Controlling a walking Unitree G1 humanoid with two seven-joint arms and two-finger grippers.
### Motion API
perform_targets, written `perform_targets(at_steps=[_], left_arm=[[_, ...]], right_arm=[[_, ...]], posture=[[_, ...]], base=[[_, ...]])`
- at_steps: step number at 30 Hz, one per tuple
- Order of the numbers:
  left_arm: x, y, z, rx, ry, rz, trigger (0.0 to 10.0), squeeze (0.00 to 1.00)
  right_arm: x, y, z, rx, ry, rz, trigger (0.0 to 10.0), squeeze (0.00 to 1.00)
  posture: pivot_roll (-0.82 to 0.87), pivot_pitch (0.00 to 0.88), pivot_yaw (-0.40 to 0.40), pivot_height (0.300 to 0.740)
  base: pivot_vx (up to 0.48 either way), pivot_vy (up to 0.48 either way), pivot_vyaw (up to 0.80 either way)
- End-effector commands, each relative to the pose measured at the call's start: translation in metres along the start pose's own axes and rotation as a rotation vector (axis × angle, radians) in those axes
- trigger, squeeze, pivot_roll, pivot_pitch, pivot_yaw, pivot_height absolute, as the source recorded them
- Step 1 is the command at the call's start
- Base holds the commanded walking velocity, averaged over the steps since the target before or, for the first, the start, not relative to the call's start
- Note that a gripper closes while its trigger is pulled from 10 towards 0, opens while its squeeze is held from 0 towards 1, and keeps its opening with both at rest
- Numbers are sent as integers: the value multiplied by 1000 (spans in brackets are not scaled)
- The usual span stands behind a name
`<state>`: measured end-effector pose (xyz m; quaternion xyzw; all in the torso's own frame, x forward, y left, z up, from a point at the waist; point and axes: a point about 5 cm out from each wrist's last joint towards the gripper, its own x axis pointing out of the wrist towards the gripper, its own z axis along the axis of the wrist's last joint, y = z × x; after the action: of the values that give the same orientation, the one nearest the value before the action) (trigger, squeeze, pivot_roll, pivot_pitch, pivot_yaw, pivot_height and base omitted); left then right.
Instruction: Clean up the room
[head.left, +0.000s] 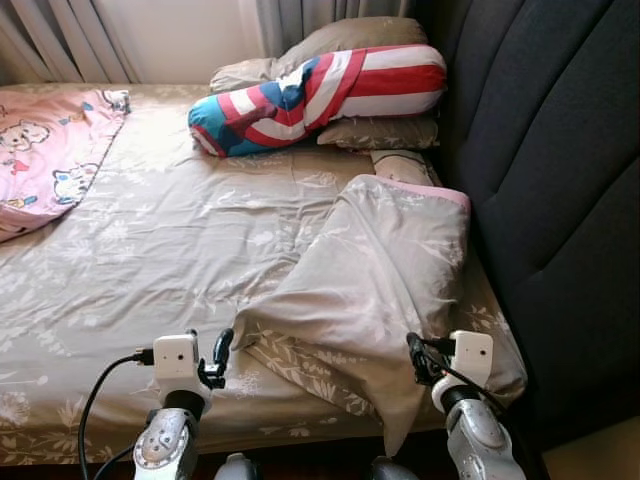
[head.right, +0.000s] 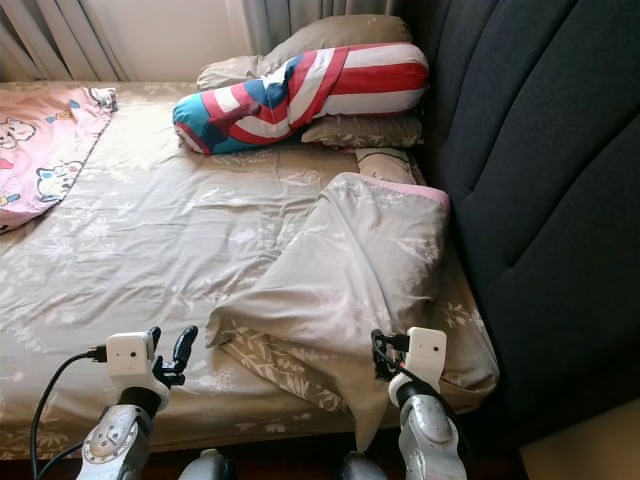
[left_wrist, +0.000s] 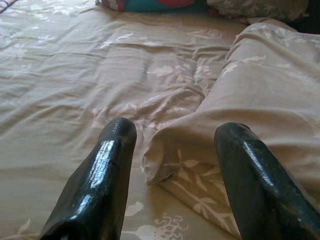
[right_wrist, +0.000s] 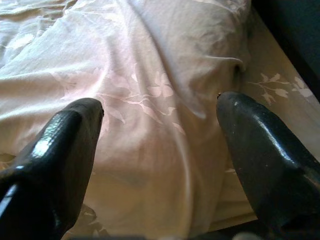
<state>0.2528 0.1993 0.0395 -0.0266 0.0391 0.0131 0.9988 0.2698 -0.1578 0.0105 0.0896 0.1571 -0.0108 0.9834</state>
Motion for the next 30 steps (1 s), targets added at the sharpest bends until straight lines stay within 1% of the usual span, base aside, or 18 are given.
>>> perform_targets(at_steps=[1, 3, 9, 10, 13, 19, 27, 28, 30], left_arm=[[-2, 1, -2, -2, 14, -3, 10000, 0], [-2, 1, -1, -1, 15, -4, 10000, 0], [-3, 2, -1, 1, 16, -5, 10000, 0], [-4, 2, -1, 3, 18, -7, 10000, 0], [-4, 2, -1, 7, 20, -8, 10000, 0], [-3, 2, 0, 9, 18, -12, 10000, 0], [-3, 1, 1, 11, 19, -15, 10000, 0], [-4, 1, 1, 13, 22, -15, 10000, 0], [-4, 1, 1, 15, 24, -15, 10000, 0]], right_arm=[[-1, -2, -5, 1, 33, -3, 10000, 0], [-1, -3, -9, -7, 53, -7, 10000, 0], [2, -5, -13, 2, 89, -31, 10000, 0], [4, -8, -14, 34, 112, -61, 10000, 0], [7, -9, -11, 51, 113, -76, 10000, 0], [10, -12, -7, 35, 104, -82, 10000, 0], [11, -13, -11, 33, 134, -82, 10000, 0], [11, -14, -13, 18, 148, -87, 10000, 0], [12, -15, -13, 21, 158, -94, 10000, 0]], posture=[[-78, 118, -33, 665], [-75, 121, -32, 665], [-72, 126, -26, 665], [-71, 127, -24, 665], [-70, 127, -22, 665], [-71, 127, -20, 665], [-67, 130, -18, 665], [-66, 131, -18, 665], [-65, 132, -17, 665]], base=[[0, 0, 0], [0, 0, 0], [287, 0, 0], [322, 0, 0], [329, 0, 0], [344, 0, 0], [344, 0, 0], [0, 0, 0], [0, 0, 0]])
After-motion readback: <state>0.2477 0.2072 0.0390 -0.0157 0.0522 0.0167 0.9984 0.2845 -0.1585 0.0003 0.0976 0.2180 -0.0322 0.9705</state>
